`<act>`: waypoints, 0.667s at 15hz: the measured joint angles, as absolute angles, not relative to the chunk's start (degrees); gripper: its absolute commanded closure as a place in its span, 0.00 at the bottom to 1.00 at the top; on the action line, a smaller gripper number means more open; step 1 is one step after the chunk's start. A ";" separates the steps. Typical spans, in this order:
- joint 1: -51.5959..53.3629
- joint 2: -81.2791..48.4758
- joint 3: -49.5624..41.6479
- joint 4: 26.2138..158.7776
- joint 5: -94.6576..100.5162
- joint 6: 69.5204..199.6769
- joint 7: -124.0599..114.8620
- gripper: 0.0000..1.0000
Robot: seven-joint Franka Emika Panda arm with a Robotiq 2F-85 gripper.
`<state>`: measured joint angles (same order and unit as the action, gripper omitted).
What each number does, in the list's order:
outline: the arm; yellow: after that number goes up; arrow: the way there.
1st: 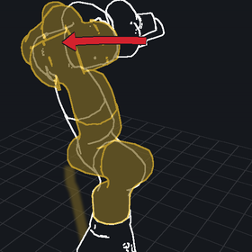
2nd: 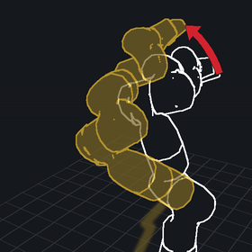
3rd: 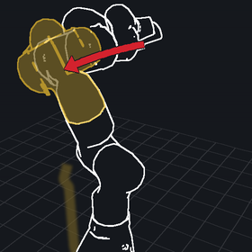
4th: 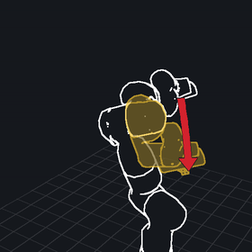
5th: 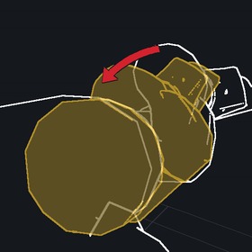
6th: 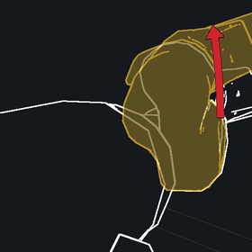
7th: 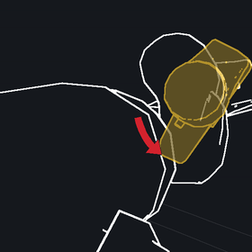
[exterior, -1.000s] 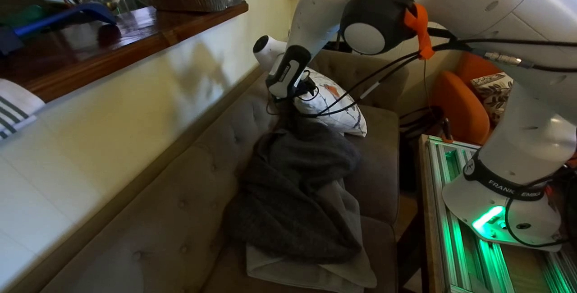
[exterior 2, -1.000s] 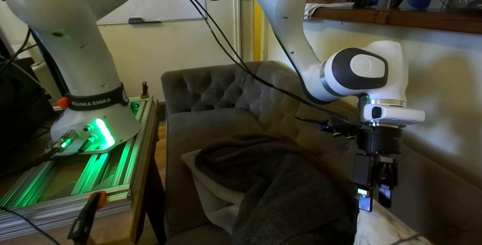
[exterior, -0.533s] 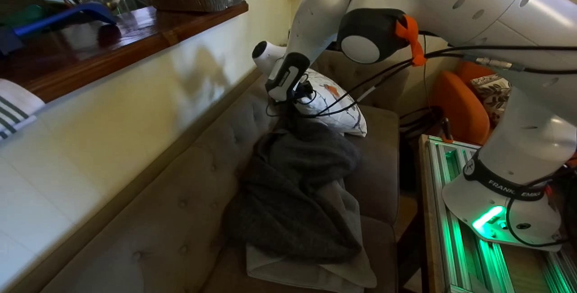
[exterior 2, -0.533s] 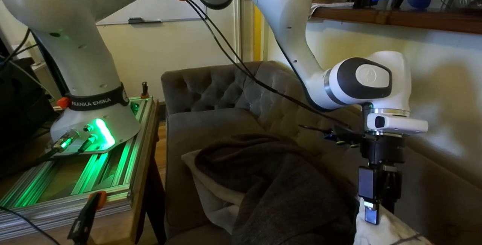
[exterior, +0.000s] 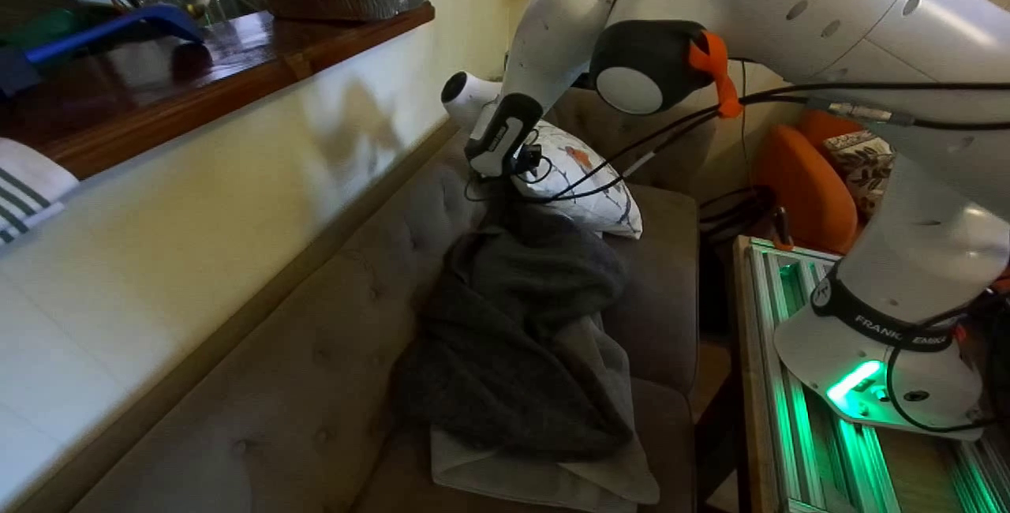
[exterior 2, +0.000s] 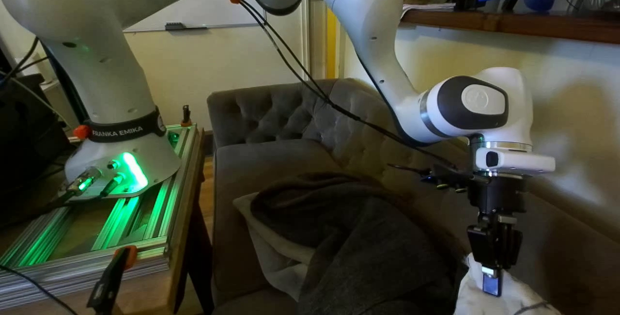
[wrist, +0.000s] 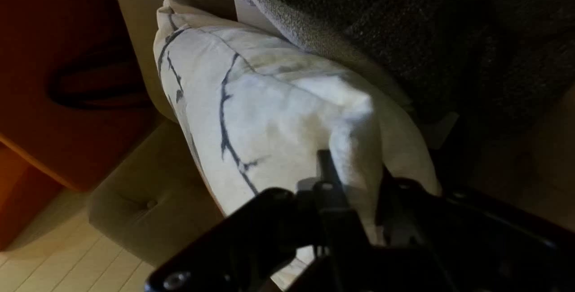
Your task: Move the white pillow to the left
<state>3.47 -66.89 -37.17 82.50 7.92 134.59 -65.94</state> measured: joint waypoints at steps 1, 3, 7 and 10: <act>3.30 -66.86 -37.17 82.49 7.92 134.59 -65.94 1.00; 2.73 -66.67 -37.06 82.49 7.92 134.59 -65.94 0.98; 1.42 -64.28 -35.90 83.98 7.71 134.59 -65.94 0.98; 1.29 -59.31 -34.36 88.01 7.69 134.77 -65.92 0.98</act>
